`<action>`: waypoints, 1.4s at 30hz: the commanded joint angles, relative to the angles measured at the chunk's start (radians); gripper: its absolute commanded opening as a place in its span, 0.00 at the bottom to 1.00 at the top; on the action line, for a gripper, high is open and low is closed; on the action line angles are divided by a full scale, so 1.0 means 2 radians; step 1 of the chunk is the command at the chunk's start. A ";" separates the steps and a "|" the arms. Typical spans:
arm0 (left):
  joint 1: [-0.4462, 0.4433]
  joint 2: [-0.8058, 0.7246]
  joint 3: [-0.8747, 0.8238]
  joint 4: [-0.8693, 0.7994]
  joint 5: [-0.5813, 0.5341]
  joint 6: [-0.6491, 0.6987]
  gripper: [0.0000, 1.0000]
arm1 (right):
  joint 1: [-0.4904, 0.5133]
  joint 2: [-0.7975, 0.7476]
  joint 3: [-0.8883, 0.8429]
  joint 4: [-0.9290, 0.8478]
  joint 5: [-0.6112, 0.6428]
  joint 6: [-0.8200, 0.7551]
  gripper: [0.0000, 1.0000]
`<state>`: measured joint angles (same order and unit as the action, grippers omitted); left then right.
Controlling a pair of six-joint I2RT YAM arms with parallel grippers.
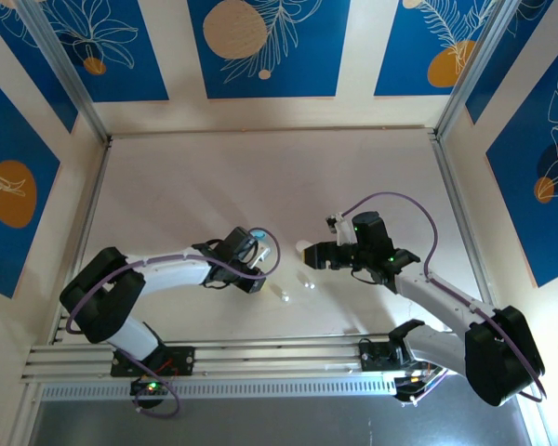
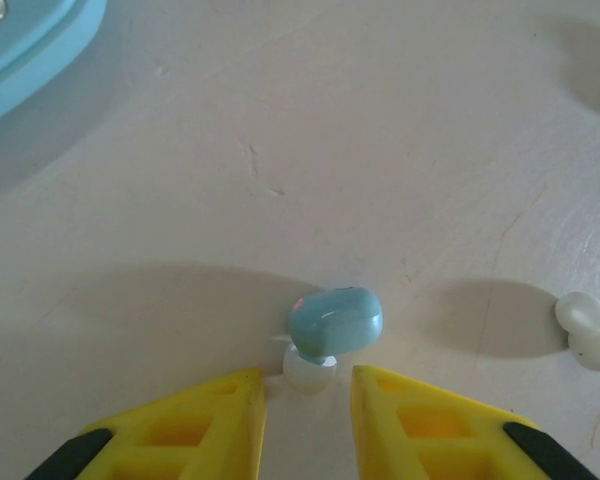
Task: Insert the wireless bluetooth earbuds into the charging case
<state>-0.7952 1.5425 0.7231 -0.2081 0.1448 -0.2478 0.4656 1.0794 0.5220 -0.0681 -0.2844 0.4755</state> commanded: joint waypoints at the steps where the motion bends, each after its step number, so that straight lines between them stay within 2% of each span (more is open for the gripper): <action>1: -0.008 0.012 0.013 0.001 -0.004 0.016 0.28 | 0.004 0.003 0.017 -0.005 -0.001 -0.011 0.67; 19: -0.017 0.003 0.014 0.016 -0.001 0.024 0.28 | 0.006 0.001 0.017 -0.006 -0.001 -0.011 0.67; 32: -0.018 0.009 0.015 0.013 -0.010 0.024 0.22 | 0.006 -0.001 0.017 -0.008 -0.001 -0.012 0.67; 42: -0.021 0.018 0.017 0.012 -0.024 0.024 0.26 | 0.007 -0.001 0.017 -0.008 -0.001 -0.012 0.67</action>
<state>-0.8227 1.5612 0.7326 -0.1783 0.1211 -0.2249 0.4721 1.0794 0.5220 -0.0681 -0.2844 0.4721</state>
